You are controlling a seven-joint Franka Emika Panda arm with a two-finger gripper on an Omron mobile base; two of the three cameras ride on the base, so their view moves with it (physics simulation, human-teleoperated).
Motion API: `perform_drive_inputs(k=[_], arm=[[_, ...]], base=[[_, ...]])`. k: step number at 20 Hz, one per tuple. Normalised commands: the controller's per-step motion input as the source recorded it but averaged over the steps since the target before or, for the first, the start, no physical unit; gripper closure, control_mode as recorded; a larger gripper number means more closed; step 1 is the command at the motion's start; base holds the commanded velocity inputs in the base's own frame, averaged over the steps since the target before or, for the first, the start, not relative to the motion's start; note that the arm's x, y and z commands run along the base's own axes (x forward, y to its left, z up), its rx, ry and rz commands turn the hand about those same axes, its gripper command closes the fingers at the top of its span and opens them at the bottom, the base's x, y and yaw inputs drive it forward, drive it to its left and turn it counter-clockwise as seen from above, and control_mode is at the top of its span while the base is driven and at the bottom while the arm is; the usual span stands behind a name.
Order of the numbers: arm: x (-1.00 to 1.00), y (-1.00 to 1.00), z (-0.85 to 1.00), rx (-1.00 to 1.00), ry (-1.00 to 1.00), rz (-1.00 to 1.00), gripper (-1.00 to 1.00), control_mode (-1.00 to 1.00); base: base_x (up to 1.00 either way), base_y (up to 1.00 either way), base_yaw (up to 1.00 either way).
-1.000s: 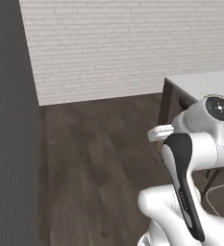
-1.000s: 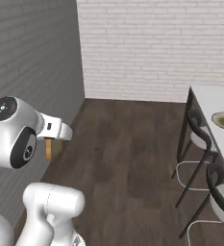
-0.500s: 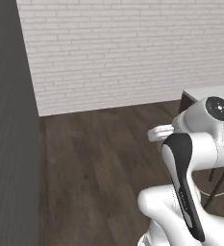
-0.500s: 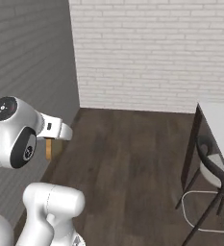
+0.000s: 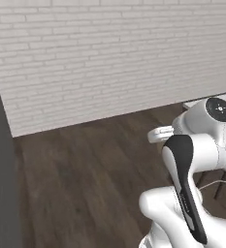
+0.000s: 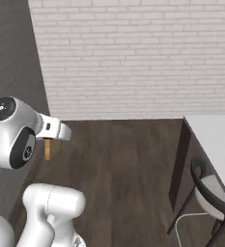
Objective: Start the toaster. Once the lever pops up, take the bread to the plate on the dining counter.
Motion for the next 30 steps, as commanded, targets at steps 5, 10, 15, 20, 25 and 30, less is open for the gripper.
perform_drive_inputs(k=[5, 10, 15, 20, 25, 30], arm=[[0.0, 0.0, 0.0, 0.0, 0.0, 0.0, 1.0, 1.0], [0.0, 0.0, 0.0, 0.0, 0.0, 0.0, 1.0, 1.0], [0.0, 0.0, 0.0, 0.0, 0.0, 0.0, 1.0, 1.0], [0.0, 0.0, 0.0, 0.0, 0.0, 0.0, 1.0, 1.0], [0.0, 0.0, 0.0, 0.0, 0.0, 0.0, 1.0, 1.0], [0.0, 0.0, 0.0, 0.0, 0.0, 0.0, 1.0, 1.0]], base=[[0.74, 0.0, -0.58], [0.39, 0.0, -0.74], [0.31, 0.0, -0.76], [0.36, 0.0, -0.75], [0.53, 0.0, -0.7], [0.62, 0.0, -0.56]])
